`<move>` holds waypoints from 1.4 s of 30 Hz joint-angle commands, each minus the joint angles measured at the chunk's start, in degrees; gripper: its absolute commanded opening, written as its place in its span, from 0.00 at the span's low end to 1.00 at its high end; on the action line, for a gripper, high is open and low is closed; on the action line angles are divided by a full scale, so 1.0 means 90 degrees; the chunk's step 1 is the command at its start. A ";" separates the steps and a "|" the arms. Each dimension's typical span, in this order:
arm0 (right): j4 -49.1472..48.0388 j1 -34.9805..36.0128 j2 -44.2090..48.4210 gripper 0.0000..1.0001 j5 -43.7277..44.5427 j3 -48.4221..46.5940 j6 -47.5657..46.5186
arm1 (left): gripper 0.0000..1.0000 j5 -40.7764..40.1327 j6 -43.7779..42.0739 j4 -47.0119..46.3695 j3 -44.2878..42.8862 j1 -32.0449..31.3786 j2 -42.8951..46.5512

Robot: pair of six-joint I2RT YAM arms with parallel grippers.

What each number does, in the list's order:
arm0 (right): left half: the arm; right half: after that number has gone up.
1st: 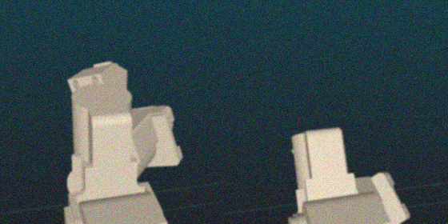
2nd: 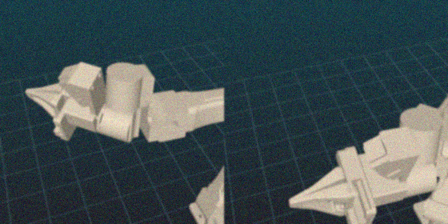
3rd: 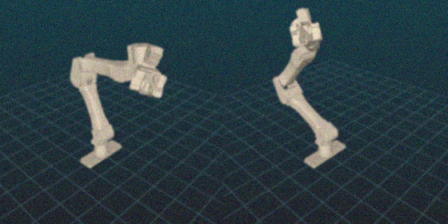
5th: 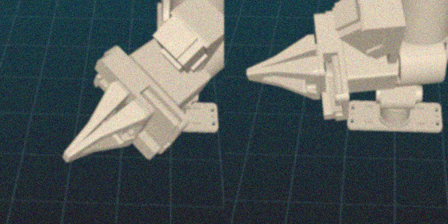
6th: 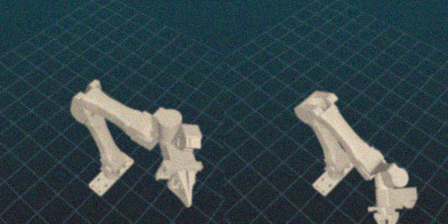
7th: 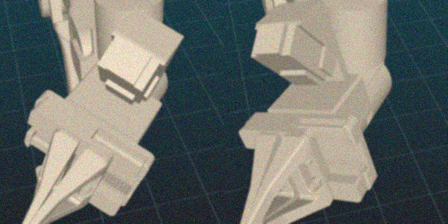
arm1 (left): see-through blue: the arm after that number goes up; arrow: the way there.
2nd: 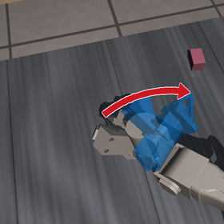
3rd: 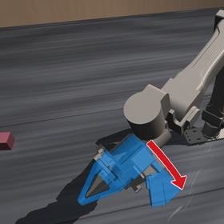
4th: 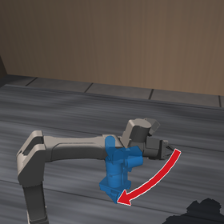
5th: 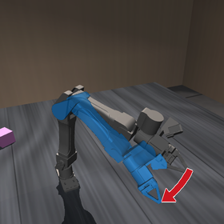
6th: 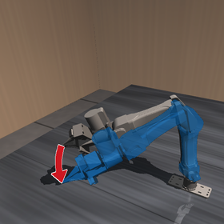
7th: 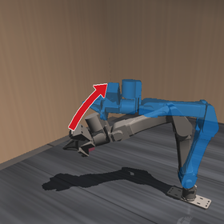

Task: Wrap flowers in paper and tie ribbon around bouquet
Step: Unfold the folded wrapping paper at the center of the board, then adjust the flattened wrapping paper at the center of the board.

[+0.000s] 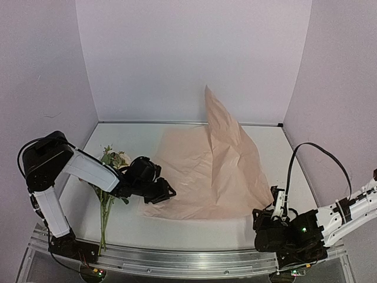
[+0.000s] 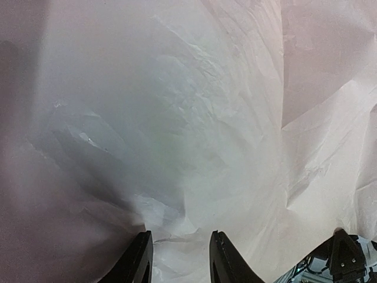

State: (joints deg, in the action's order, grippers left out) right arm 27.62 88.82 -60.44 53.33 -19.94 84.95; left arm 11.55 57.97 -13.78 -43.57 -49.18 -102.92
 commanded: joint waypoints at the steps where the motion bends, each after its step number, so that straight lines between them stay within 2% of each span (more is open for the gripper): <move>1: 0.1354 0.0034 0.0356 0.74 0.0338 -0.0730 -0.0878 | 0.34 -0.0752 -0.0581 0.2210 0.0535 0.0405 -0.0243; 3: 0.1721 0.0034 0.0525 0.88 0.0369 -0.0862 -0.1232 | 0.35 -0.0773 -0.0789 0.2321 0.0546 0.0572 -0.0140; 5: 0.1803 -0.0026 0.0825 0.97 0.0301 -0.0834 -0.1629 | 0.34 -0.0785 -0.0990 0.2468 0.0528 0.0768 -0.0061; 8: 0.1822 -0.0248 0.1445 0.98 -0.0106 -0.0663 -0.2360 | 0.35 -0.0801 -0.1258 0.2672 0.0414 0.0958 -0.0037; 11: 0.1906 -0.1188 0.2009 0.98 -0.1471 -0.0622 -0.3162 | 0.35 -0.0851 -0.1466 0.2863 0.0255 0.1049 -0.0076; 14: 0.1902 -0.2656 0.2128 0.98 -0.3157 -0.0700 -0.3685 | 0.36 -0.0896 -0.1634 0.2981 0.0100 0.1156 -0.0121; 18: 0.1543 -0.4097 0.1503 0.98 -0.4956 -0.1009 -0.4202 | 0.36 -0.0859 -0.1857 0.3121 -0.0103 0.1437 -0.0204; 21: 0.1092 -0.4761 0.0774 0.98 -0.5971 -0.1204 -0.4073 | 0.36 -0.0860 -0.2116 0.3258 -0.0365 0.1728 -0.0314; 24: 0.0799 -0.4848 0.0265 0.98 -0.6256 -0.1264 -0.3734 | 0.36 -0.0865 -0.2342 0.3395 -0.0667 0.2011 -0.0531; 27: -0.0138 -0.4837 0.0021 0.98 -0.6485 -0.0968 -0.3102 | 0.36 -0.0877 -0.2497 0.3469 -0.0903 0.2148 -0.0690; 31: -0.0374 -0.4780 -0.0036 0.98 -0.6369 -0.0866 -0.2762 | 0.36 -0.0856 -0.2598 0.3488 -0.1087 0.2266 -0.0876; 38: -0.0500 -0.4635 -0.0307 0.98 -0.6010 -0.1108 -0.2803 | 0.36 -0.0944 -0.3000 0.3674 -0.1718 0.2601 -0.1202; 42: -0.1360 -0.4629 -0.1072 0.98 -0.6193 -0.1299 -0.2701 | 0.36 -0.0922 -0.3130 0.3815 -0.2084 0.2697 -0.1259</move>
State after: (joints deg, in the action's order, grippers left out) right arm 23.65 46.81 -64.33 -2.47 -28.61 59.32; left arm 6.90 32.55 8.65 -62.06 -26.73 -109.80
